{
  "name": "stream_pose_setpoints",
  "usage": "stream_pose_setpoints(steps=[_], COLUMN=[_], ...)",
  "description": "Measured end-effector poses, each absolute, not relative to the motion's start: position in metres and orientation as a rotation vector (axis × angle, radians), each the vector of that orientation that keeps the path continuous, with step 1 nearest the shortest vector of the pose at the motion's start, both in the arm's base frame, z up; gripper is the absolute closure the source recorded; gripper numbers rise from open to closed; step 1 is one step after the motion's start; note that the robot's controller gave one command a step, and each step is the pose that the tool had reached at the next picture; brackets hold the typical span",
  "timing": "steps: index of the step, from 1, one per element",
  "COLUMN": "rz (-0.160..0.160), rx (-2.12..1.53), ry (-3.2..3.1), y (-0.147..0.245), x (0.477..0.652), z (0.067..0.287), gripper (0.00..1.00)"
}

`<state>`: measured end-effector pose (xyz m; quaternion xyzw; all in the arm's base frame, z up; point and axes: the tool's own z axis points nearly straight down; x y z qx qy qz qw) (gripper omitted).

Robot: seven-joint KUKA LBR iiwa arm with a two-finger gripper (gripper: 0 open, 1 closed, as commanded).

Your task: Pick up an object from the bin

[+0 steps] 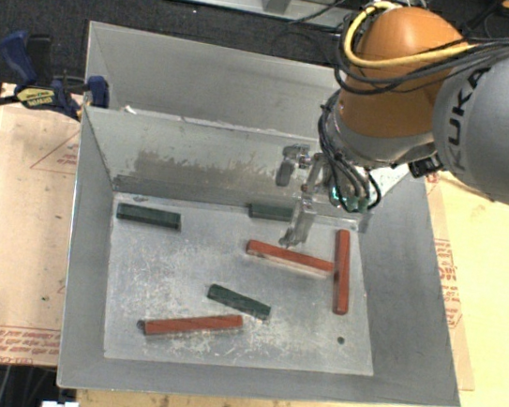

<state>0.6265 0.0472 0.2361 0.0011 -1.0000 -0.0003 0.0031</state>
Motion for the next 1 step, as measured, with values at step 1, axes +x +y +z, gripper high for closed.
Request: stream_pose_setpoints(steps=[1], rz=[-0.002], rx=[0.002], ry=[-3.144], y=[0.047], x=[0.6277], z=[0.2413], gripper=[0.0])
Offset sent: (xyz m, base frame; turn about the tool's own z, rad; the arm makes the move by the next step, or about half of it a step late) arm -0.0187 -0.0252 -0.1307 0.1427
